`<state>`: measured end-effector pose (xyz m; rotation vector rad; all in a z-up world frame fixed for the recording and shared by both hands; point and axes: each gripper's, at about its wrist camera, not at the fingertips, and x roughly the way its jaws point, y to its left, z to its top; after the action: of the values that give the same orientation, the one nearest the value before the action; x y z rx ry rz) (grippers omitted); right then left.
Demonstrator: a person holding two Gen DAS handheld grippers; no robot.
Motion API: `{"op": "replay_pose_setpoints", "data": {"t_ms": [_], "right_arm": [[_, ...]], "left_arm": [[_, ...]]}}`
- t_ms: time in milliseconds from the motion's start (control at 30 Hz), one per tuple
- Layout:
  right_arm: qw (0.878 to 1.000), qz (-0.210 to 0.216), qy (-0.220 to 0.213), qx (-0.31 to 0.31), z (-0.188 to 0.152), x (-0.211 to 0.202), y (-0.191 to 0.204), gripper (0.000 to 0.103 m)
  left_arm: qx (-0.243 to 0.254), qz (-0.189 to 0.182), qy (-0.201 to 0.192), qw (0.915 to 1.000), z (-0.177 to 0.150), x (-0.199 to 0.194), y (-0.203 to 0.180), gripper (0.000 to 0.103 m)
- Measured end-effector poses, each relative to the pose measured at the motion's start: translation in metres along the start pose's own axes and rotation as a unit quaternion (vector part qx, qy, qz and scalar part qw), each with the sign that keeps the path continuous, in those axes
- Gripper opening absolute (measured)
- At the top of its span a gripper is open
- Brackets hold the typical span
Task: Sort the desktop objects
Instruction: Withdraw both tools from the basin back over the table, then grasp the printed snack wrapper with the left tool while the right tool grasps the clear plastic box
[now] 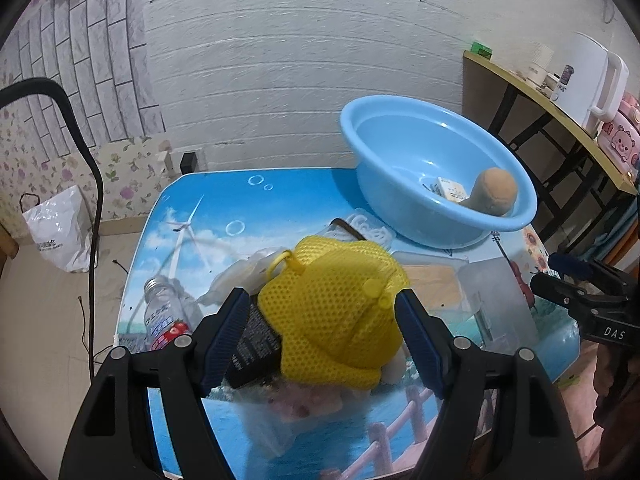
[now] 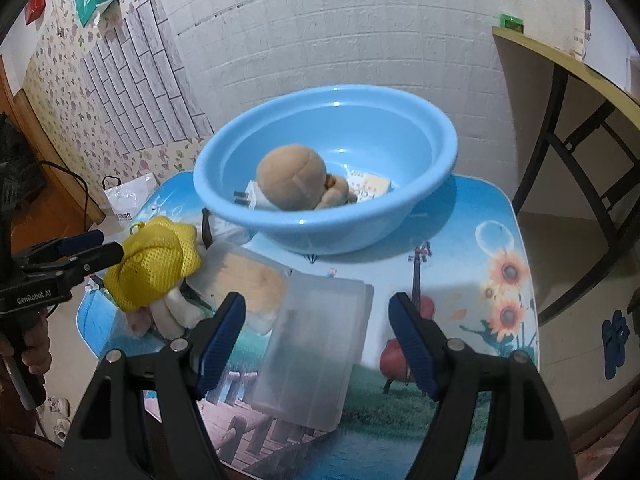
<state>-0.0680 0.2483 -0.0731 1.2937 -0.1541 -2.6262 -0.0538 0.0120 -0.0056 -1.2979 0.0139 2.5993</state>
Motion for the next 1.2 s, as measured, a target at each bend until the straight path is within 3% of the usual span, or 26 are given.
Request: {"op": "replay_pose_setpoints", "data": {"t_ms": [800,1200], "right_arm": [[0.999,-0.011,0.029,0.005,-0.024,0.01,0.012,0.078],[0.999,-0.029,0.043,0.006,-0.026,0.018,0.018,0.078]], "left_arm": [[-0.066,0.052,0.003,0.9965,-0.046,-0.02,0.086,0.075],[-0.091,0.062,0.023,0.9936,-0.061,-0.005,0.121,0.075]]}}
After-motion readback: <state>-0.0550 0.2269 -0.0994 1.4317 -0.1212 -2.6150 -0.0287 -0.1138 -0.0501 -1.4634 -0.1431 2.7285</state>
